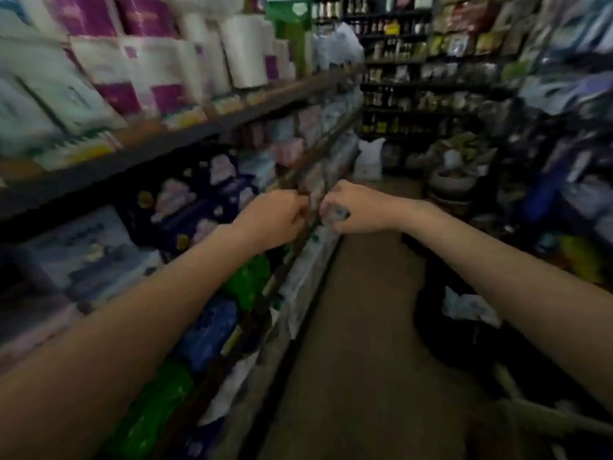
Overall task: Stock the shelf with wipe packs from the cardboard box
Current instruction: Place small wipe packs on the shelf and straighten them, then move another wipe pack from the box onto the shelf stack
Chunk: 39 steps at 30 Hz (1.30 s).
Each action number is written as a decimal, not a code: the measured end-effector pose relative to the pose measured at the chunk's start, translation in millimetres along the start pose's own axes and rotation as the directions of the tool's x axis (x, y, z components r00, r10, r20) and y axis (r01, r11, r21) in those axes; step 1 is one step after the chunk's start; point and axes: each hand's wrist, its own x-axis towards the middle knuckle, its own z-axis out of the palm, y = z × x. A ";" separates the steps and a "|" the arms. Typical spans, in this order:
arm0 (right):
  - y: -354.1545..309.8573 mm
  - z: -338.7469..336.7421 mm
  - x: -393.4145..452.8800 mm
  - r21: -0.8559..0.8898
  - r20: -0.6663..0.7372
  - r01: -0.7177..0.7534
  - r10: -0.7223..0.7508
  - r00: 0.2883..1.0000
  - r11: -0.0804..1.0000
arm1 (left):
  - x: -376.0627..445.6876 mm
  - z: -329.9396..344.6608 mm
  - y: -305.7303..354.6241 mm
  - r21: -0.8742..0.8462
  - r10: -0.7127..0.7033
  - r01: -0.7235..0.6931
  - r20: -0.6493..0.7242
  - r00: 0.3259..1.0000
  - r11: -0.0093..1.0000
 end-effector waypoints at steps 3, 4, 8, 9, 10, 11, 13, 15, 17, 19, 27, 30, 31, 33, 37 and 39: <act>65.4 42.6 -84.8 0.012 0.085 -0.256 0.254 0.963 0.967 | 10.2 59.9 72.7 -0.112 0.110 -0.094 0.145 0.983 0.989; 89.0 58.4 -111.0 0.033 0.114 -0.341 0.336 0.935 0.939 | 12.1 78.3 96.6 -0.132 0.159 -0.137 0.173 0.972 0.982; 168.1 126.0 -210.0 0.152 0.247 -0.600 0.557 0.793 0.786 | 14.6 140.3 182.2 -0.186 0.355 -0.316 0.240 0.904 0.930; 181.8 144.1 -234.2 0.164 0.288 -0.644 0.588 0.756 0.748 | 15.2 153.9 200.0 -0.198 0.393 -0.350 0.254 0.884 0.916; 195.7 164.1 -256.6 0.169 0.324 -0.688 0.619 0.715 0.706 | 16.0 166.7 216.5 -0.212 0.426 -0.379 0.259 0.867 0.901; 207.8 184.4 -278.4 0.161 0.352 -0.720 0.642 0.681 0.675 | 17.9 180.2 231.4 -0.231 0.453 -0.400 0.269 0.850 0.887; 230.0 226.7 -319.1 0.120 0.436 -0.792 0.685 0.583 0.598 | 22.2 207.0 258.6 -0.280 0.488 -0.412 0.310 0.816 0.867; 248.4 263.5 -357.4 0.094 0.494 -0.827 0.695 0.522 0.554 | 26.9 236.5 285.1 -0.333 0.498 -0.389 0.369 0.784 0.859; 265.8 294.3 -391.0 0.076 0.547 -0.849 0.690 0.475 0.523 | 31.7 268.1 313.5 -0.375 0.478 -0.329 0.435 0.764 0.867; 281.7 318.5 -416.4 0.040 0.583 -0.863 0.690 0.429 0.503 | 34.5 297.9 342.9 -0.400 0.434 -0.247 0.492 0.755 0.883; 329.6 432.8 -431.4 0.078 0.484 -0.902 0.775 0.406 0.424 | 29.2 407.0 423.8 -0.470 0.409 -0.099 0.622 0.667 0.877; 326.1 476.2 -410.0 -0.018 0.534 -0.851 0.725 0.435 0.524 | 26.6 436.8 434.8 -0.502 0.381 -0.025 0.622 0.685 0.864; 324.4 490.0 -402.1 -0.059 0.554 -0.842 0.720 0.419 0.536 | 26.3 445.0 436.8 -0.514 0.366 -0.002 0.607 0.705 0.858; 323.7 516.3 -388.8 -0.112 0.557 -0.821 0.720 0.414 0.560 | 25.9 459.7 438.3 -0.540 0.339 0.025 0.563 0.753 0.842; 334.9 528.5 -373.4 -0.107 0.512 -0.799 0.722 0.466 0.592 | 22.4 479.9 432.5 -0.555 0.301 0.032 0.498 0.813 0.831; 340.9 522.0 -374.7 -0.160 0.391 -0.787 0.771 0.504 0.595 | 18.6 483.1 429.9 -0.539 0.344 -0.028 0.497 0.797 0.842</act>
